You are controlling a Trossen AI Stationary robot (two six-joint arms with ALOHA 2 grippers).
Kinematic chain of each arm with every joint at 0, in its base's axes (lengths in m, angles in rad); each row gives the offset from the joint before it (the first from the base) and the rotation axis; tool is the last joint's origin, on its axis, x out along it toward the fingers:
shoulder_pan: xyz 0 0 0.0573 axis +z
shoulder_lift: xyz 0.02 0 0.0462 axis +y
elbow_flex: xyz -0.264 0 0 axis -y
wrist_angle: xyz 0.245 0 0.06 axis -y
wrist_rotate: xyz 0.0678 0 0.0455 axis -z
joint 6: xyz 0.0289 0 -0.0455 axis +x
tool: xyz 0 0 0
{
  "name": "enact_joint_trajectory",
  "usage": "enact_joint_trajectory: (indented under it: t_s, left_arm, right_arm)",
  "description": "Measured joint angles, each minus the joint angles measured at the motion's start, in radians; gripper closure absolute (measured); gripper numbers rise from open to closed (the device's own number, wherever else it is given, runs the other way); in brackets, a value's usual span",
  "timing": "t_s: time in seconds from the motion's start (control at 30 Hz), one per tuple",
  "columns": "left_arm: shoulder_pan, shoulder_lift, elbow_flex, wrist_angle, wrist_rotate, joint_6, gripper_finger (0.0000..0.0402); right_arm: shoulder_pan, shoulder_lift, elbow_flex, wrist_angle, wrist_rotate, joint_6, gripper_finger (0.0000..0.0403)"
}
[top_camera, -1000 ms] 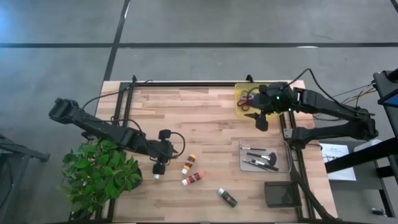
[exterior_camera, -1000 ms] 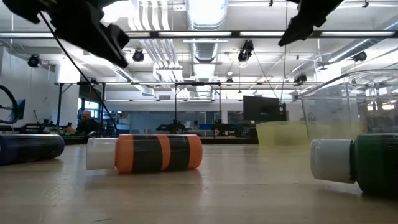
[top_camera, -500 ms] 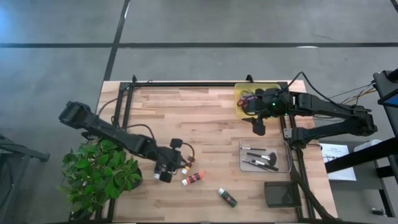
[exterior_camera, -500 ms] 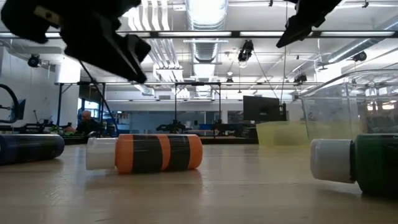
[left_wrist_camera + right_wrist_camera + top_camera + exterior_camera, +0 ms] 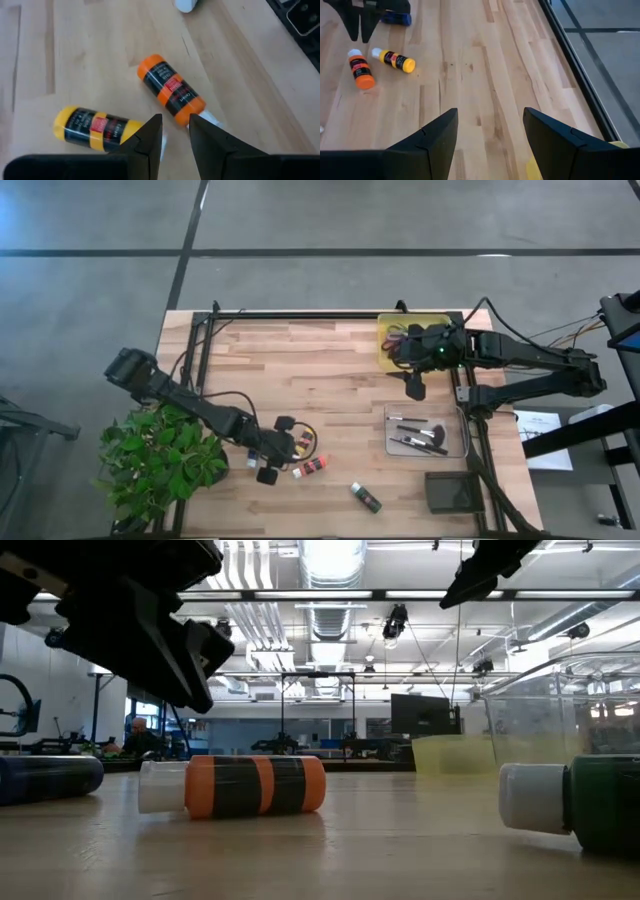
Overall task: Pick & Place Paint Supplies
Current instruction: Put the orange paint bottle into the black bin
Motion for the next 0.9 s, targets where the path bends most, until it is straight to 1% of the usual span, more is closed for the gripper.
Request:
enact_joint_trajectory:
  t_s: [0.33, 0.53, 0.67, 0.7, 0.83, 0.9]
  left_arm:
    - [-0.03, 0.093, 0.0, 0.035, 0.0, -0.114, 0.0297]
    - [-0.062, 0.106, 0.005, 0.11, 0.042, -0.175, 0.0297]
    - [-0.087, 0.106, 0.005, 0.154, 0.045, -0.21, 0.0297]
    - [-0.091, 0.108, 0.005, 0.163, 0.041, -0.221, 0.0297]
    - [-0.099, 0.11, 0.004, 0.16, -0.027, -0.249, 0.0297]
    - [-0.098, 0.114, 0.004, 0.16, -0.035, -0.257, 0.0297]
  right_arm:
    - [0.016, 0.0, 0.0, 0.0, 0.001, 0.008, 0.0178]
    - [0.017, 0.0, 0.0, 0.0, 0.001, 0.011, 0.0178]
    - [0.017, 0.0, 0.0, 0.002, 0.003, 0.011, 0.0178]
    - [0.017, 0.0, 0.0, 0.003, 0.003, 0.011, 0.0178]
    - [0.017, 0.0, 0.0, 0.009, 0.004, 0.011, 0.0178]
    - [0.017, 0.0, 0.0, 0.012, 0.004, 0.015, 0.0178]
